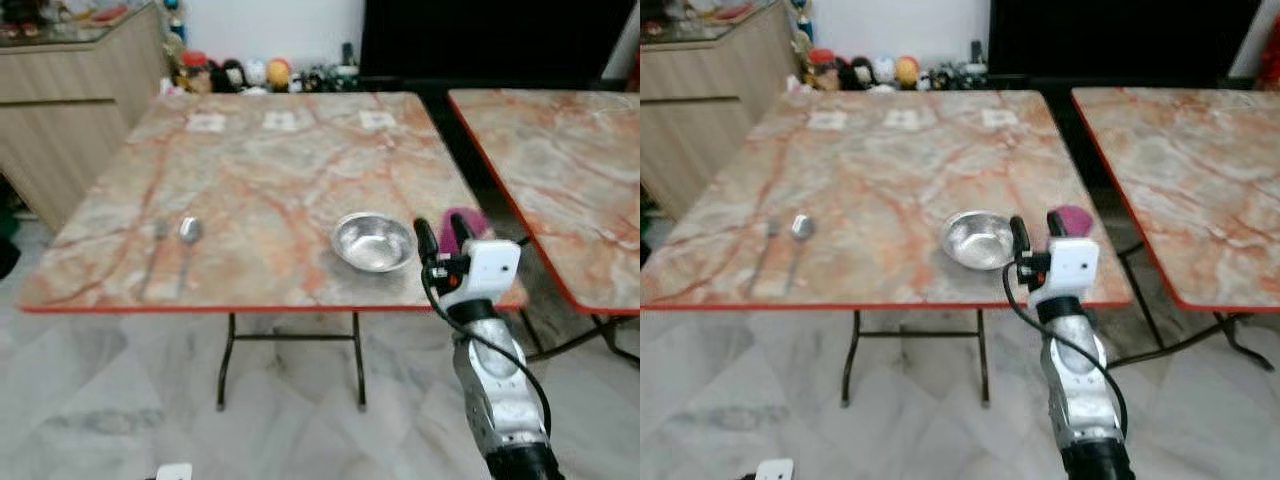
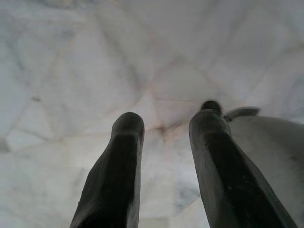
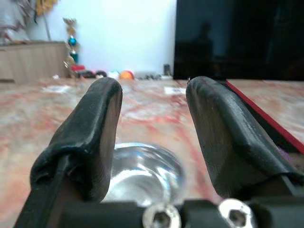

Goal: Setting the table

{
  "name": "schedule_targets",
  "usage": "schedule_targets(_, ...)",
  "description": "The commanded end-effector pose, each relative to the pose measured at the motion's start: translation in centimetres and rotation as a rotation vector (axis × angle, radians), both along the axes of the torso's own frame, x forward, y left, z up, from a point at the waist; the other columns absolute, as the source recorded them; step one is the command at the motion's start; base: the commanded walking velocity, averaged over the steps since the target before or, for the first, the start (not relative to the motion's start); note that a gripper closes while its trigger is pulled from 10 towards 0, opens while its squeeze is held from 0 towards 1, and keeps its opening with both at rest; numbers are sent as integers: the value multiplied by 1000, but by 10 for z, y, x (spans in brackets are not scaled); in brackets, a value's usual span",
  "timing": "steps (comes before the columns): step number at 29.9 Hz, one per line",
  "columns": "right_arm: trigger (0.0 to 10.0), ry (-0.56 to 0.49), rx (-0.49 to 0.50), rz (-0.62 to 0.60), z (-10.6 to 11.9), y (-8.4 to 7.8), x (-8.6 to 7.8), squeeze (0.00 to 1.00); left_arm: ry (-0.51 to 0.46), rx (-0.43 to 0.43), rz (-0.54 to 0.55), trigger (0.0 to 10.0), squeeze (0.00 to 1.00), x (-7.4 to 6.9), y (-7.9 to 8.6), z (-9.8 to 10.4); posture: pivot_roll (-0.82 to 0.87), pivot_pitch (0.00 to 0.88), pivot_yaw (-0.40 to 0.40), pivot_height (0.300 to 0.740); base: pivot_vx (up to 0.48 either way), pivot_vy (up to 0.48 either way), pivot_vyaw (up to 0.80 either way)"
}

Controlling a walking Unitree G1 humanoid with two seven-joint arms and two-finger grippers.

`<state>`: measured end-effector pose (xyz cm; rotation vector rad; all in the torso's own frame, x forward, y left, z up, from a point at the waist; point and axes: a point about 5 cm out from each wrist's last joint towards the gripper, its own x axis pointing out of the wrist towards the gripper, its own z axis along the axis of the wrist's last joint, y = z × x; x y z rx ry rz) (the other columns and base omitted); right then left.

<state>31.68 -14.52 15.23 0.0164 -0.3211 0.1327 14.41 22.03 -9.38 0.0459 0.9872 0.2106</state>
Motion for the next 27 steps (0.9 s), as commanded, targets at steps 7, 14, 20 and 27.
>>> schedule_targets(7,10000,31,1,-63,-11,-17,-7,0,36,-7,-23,10000,0,-13,-6,-6,-74,0,35,740,0,0,0)
schedule_targets(14,10000,45,10,-63,-15,-13,-7,0,34,-3,-71,10000,0,-14,-7,-6,-85,0,54,740,0,0,0)
schedule_targets(20,10000,28,8,-82,-10,-18,-4,0,-99,66,-99,10000,0,30,20,19,-97,0,47,740,0,-330,0)
schedule_targets(27,10000,71,2,-73,-16,-20,-3,0,-78,39,-47,10000,0,23,18,14,-89,0,32,740,0,-129,0)
